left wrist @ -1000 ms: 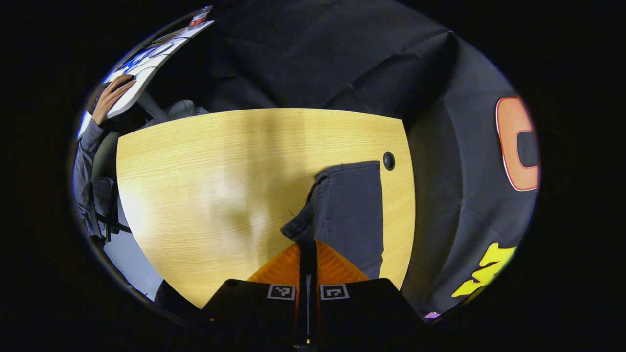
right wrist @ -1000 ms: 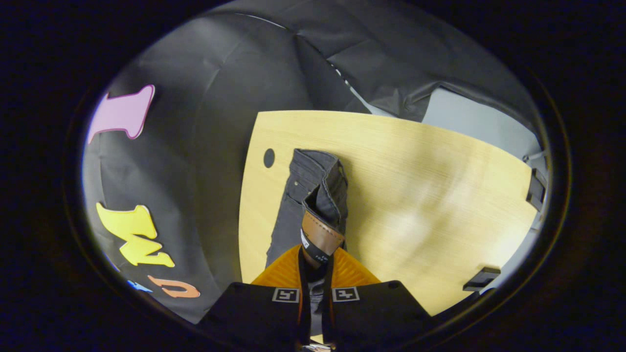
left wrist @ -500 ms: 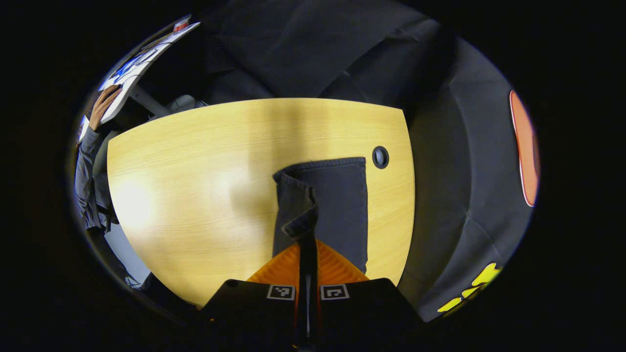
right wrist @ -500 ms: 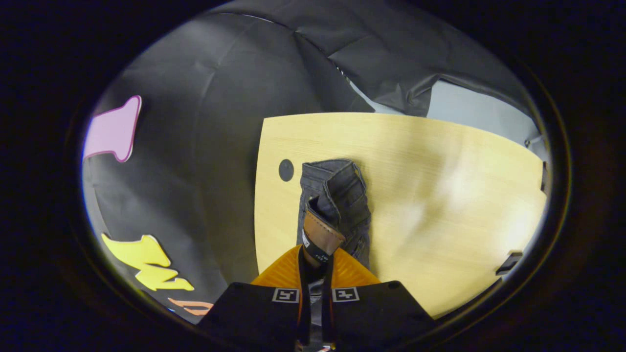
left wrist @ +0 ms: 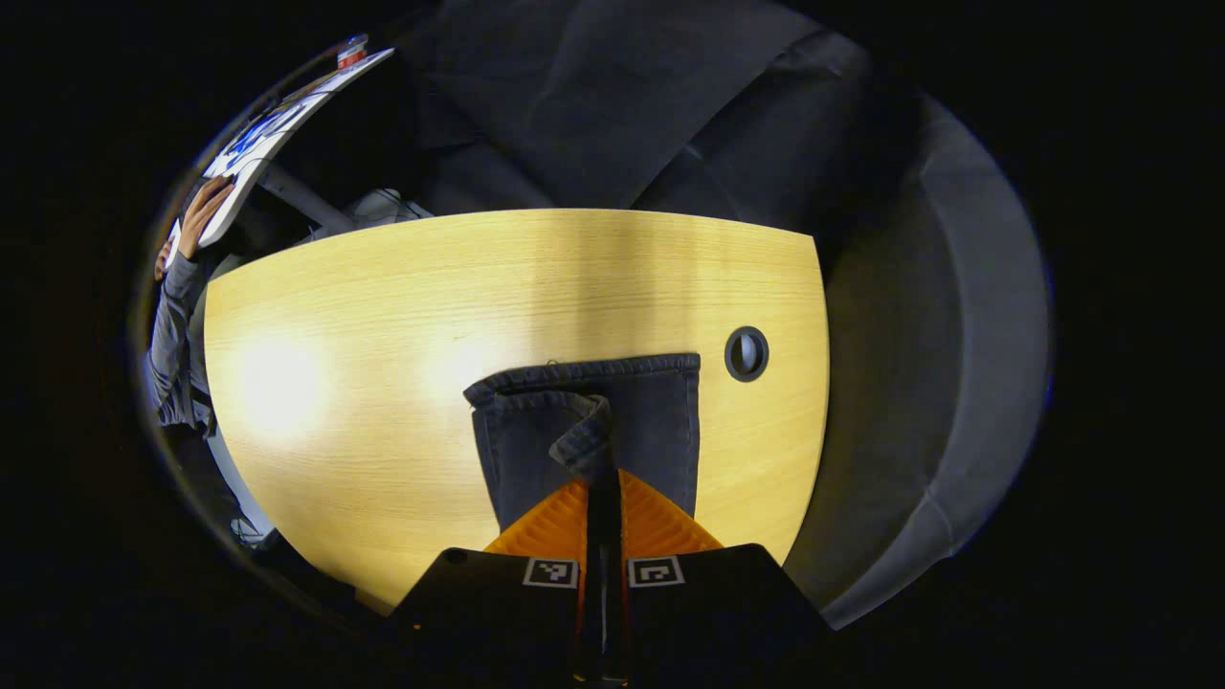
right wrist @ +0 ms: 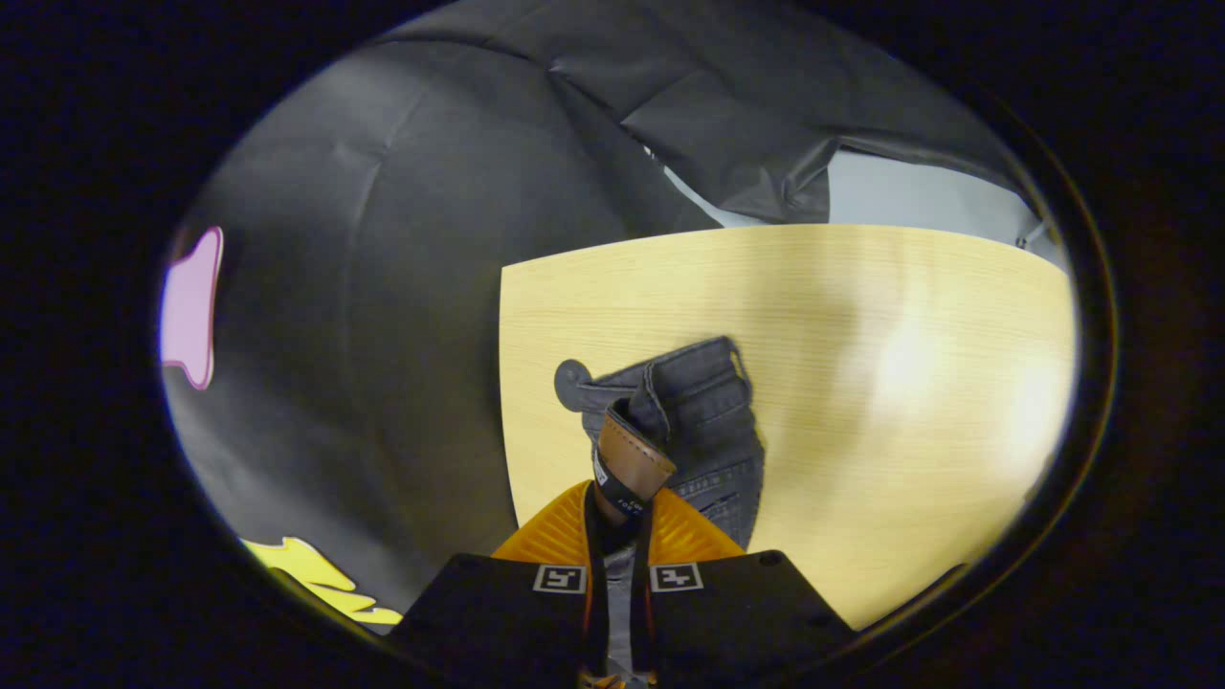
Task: Grasp the waist and the cuffs of the jeans and fold them to make the two legs overlap; first hold the waist and fold one-third of the jeans toward the cuffs, then hold the cuffs and fold the remaining one-third in the same direction to finish folding.
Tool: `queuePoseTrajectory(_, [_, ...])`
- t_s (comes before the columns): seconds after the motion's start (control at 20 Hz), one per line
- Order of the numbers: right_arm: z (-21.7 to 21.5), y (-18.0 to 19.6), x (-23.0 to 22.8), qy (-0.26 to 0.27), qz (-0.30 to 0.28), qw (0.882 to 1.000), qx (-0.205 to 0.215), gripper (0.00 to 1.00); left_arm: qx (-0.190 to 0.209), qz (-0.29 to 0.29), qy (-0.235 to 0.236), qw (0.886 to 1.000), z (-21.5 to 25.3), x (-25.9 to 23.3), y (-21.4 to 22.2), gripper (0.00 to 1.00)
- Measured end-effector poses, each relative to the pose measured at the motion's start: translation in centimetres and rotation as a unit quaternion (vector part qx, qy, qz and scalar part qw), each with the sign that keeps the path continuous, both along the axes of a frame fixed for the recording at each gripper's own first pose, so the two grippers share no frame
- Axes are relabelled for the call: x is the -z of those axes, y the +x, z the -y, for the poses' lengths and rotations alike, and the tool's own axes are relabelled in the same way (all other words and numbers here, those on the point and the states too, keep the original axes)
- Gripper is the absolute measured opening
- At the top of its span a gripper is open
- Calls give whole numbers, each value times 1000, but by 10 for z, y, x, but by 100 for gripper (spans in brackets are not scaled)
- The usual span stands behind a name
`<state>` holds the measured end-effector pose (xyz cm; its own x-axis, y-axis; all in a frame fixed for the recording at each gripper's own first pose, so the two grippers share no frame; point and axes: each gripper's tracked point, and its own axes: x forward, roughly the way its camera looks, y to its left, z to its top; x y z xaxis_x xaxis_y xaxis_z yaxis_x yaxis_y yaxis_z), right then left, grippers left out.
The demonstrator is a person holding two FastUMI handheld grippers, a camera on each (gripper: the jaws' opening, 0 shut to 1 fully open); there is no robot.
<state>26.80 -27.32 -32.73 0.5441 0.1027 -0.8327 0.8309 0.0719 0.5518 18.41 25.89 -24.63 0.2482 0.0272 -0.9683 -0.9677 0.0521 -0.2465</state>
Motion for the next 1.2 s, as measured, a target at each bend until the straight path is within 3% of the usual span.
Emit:
queuePoseTrajectory(0.1, [-1,17,9,-20,-5,1000,-11,9,-4,9,-11,1000,-3,19,13,5])
queuePoseTrajectory(0.35, [-1,35,36,-60,-29,997,-35,9,24,3,14,1000,-24,45,32,6])
queuePoseTrajectory(0.4, [0,36,42,-69,-36,996,-40,5,33,11,16,999,-24,49,40,6])
queuePoseTrajectory(0.55, [-1,35,51,-67,-45,996,-42,10,45,32,19,998,-24,52,58,10])
queuePoseTrajectory(0.7, [0,28,58,-75,-56,994,-48,12,48,42,15,998,-30,48,65,19])
queuePoseTrajectory(0.8, [5,20,56,-89,-60,992,-63,18,59,42,13,997,-32,38,71,27])
queuePoseTrajectory(0.85, [6,18,56,-97,-60,991,-71,24,70,41,12,997,-32,31,75,23])
queuePoseTrajectory(0.9, [9,16,56,-108,-59,989,-80,24,72,44,16,996,-33,23,78,48])
queuePoseTrajectory(0.95, [14,15,54,-120,-54,988,-85,36,75,47,20,996,-34,14,82,74])
queuePoseTrajectory(1.0, [17,16,50,-130,-43,986,-90,38,84,44,28,995,-36,5,82,99])
queuePoseTrajectory(1.2, [34,8,25,-192,-13,976,-104,80,99,64,29,993,-36,-25,75,100])
